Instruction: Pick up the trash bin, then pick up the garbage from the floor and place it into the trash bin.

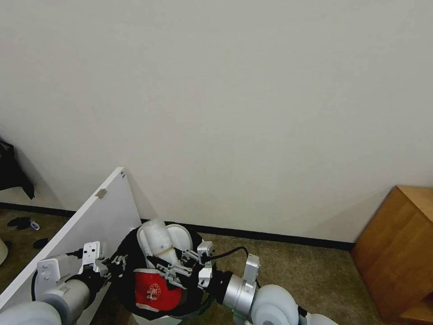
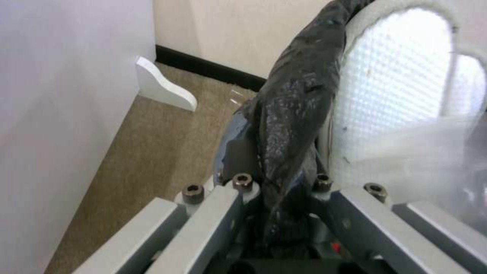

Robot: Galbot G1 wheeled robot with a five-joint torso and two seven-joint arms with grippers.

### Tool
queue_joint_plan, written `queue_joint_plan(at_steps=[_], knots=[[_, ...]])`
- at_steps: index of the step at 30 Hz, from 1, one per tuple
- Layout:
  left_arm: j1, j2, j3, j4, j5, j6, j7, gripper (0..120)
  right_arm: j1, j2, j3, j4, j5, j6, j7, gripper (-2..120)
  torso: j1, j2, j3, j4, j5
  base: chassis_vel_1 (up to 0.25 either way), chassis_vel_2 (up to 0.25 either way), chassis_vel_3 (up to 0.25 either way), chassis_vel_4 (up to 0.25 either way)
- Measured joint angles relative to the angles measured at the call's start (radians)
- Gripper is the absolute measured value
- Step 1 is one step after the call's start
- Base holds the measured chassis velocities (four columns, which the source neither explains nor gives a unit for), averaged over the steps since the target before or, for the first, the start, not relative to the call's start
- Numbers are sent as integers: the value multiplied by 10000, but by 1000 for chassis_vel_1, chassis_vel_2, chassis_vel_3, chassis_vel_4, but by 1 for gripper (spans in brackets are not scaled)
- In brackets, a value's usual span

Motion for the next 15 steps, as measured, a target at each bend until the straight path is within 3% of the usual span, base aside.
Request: queue_joint_plan(at_steps=[7,15], knots=[[33,-42,38,-24,-23,0,-23,4,-1,-20,2,-16,-64,-15,19,98,0,-1,0,0,1,0,0,0,0],[41,-47,41,-58,-165,0,-107,4,10,-16,2,-42,-85,-17,19,100,0,0,0,0,1,0,0,0,0]])
